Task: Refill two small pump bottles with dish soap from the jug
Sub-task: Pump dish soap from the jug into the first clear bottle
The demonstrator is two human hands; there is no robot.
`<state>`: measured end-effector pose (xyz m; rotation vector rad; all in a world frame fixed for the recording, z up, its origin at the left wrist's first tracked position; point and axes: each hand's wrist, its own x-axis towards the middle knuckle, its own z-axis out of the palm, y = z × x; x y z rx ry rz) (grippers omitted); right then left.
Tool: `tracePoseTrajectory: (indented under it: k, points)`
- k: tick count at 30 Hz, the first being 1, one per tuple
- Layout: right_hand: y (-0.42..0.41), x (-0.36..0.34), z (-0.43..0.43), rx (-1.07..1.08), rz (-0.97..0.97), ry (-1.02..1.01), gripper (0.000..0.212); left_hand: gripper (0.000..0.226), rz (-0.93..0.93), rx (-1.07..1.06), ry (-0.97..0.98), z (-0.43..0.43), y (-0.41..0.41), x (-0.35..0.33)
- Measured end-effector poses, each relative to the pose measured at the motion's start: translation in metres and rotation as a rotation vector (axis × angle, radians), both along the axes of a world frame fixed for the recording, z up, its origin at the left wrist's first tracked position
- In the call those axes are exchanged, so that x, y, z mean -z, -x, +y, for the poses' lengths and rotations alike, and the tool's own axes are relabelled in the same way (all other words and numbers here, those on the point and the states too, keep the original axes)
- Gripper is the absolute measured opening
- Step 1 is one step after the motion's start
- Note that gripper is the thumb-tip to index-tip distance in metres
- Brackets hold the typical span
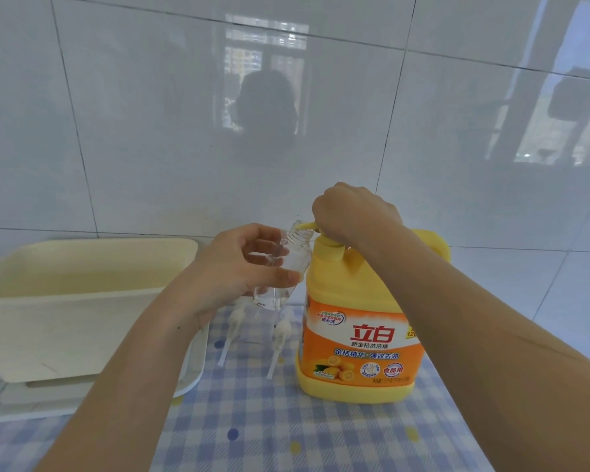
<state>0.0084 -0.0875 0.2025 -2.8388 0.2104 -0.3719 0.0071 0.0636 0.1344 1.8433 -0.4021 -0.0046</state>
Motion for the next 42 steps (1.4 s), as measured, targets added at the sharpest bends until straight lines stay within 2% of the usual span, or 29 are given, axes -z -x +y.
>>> tracePoseTrajectory:
  k: [5,8,14,24,29,35,42]
  points:
    - [-0.005,0.000,-0.002,0.020,-0.115,-0.158,0.017,0.052,-0.006,0.004,0.066,-0.003,0.002,-0.001]
    - [-0.012,-0.007,-0.006,0.019,-0.148,-0.252,0.033,0.057,-0.029,-0.015,0.105,-0.005,0.003,-0.002]
    - [-0.020,-0.019,-0.009,0.043,-0.207,-0.297,0.038,0.059,-0.075,-0.046,0.112,-0.004,0.002,-0.003]
    - [-0.027,-0.010,-0.010,0.007,-0.140,-0.149,0.038,0.058,-0.060,-0.036,0.122,-0.004,0.001,0.000]
    - [-0.027,-0.009,-0.008,-0.013,-0.090,-0.060,0.037,0.066,-0.045,-0.015,0.123,-0.006,0.001,0.000]
    - [-0.015,-0.003,-0.006,0.001,-0.074,-0.076,0.016,0.054,-0.018,-0.010,0.066,0.000,-0.001,0.001]
    - [-0.005,-0.001,0.000,-0.009,-0.010,0.049,0.018,0.052,0.003,-0.023,0.013,0.002,-0.003,0.003]
